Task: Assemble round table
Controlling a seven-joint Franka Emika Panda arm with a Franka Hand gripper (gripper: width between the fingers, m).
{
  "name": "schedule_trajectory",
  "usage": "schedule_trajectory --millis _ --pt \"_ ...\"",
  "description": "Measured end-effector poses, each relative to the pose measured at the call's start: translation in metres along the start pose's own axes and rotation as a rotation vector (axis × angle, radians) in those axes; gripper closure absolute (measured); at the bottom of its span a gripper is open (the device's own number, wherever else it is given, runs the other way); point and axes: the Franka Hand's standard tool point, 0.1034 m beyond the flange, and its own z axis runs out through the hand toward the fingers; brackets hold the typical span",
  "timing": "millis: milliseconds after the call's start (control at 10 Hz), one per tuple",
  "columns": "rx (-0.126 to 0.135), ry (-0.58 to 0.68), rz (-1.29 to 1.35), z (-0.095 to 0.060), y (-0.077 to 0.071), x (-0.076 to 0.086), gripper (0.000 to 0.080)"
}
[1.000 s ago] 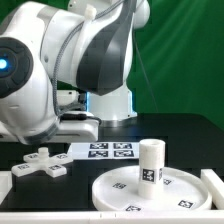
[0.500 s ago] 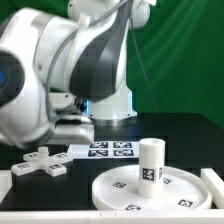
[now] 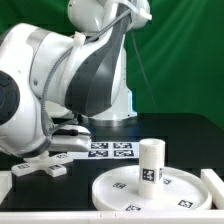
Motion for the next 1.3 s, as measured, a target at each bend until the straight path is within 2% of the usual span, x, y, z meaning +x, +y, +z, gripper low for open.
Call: schedule_trajectory --millis 200,500,900,1000,1100,1200,1300 --pt "0.001 -0.009 0.017 0.022 0.001 0.005 0.0151" --pt "0.008 -0.056 0.059 0.045 0.001 0.006 0.0151" --pt "0.007 -0.057 0.060 0.047 0.002 0.007 0.0178" --pt "0.007 -0.057 0.060 0.047 0.002 0.007 0.0362" --pt "0.007 -0.057 0.060 0.047 0.002 0.007 0.0362" --pt "0.008 -0.059 0.060 0.047 0.002 0.007 0.0544" --pt "0.008 -0.059 0.060 0.047 0.002 0.007 0.0584"
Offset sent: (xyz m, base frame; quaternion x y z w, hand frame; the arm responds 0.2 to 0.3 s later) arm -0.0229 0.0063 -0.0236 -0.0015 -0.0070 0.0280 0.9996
